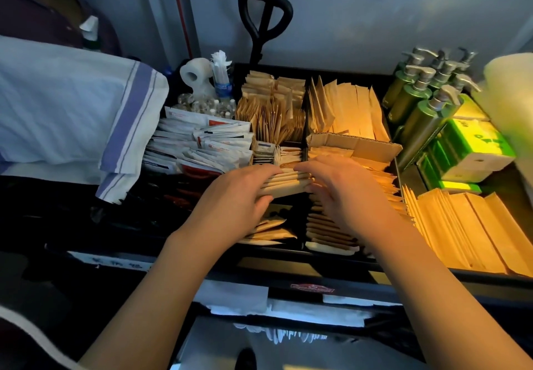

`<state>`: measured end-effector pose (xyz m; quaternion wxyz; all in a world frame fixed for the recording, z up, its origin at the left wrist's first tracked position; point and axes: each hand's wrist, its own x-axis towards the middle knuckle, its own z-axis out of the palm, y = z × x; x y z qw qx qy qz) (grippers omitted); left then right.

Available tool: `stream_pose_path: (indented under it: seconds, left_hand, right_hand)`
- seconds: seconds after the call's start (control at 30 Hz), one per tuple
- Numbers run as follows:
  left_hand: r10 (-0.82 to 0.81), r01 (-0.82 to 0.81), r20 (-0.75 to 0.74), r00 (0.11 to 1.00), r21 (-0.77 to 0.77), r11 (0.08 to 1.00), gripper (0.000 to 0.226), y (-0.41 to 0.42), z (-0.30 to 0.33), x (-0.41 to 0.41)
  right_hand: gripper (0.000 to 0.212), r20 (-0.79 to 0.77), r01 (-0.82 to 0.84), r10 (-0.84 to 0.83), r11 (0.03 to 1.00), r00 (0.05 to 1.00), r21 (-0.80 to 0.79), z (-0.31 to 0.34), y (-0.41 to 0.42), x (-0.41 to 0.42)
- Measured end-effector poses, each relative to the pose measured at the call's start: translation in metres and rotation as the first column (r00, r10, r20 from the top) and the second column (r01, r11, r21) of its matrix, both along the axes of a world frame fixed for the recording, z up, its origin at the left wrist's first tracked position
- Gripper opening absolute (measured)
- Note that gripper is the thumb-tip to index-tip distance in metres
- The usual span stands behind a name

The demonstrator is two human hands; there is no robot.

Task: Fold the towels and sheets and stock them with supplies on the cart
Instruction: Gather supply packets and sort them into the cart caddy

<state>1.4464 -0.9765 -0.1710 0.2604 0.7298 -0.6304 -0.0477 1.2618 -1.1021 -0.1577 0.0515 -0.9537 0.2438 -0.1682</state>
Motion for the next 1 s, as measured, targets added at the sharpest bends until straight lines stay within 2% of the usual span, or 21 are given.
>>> stream_pose_path:
  seconds: [0.3,0.63,0.83,1.0]
  left_hand:
    - [-0.124,0.130,0.083,0.989,-0.071,0.989,0.039,-0.034,0.009,-0.040]
    - [-0.269,0.277,0.084,0.960,-0.109,0.955,0.042,-0.079,0.017,-0.101]
    - [-0.379,0.385,0.073,0.922,-0.081,0.920,0.038,-0.113,0.017,-0.145]
    - [-0.437,0.448,0.128,0.891,-0.079,0.891,0.040,-0.143,0.019,-0.185]
  right_hand:
    - [0.047,0.023,0.163,-0.164,0.986,0.986,0.028,0.007,-0.010,-0.051]
    - [0.057,0.128,0.327,-0.335,0.941,0.933,0.083,0.001,-0.020,-0.131]
    - [0.040,0.158,0.390,-0.405,0.913,0.900,0.122,-0.006,-0.025,-0.187]
    - [0.040,0.186,0.467,-0.499,0.864,0.847,0.189,-0.014,-0.028,-0.230]
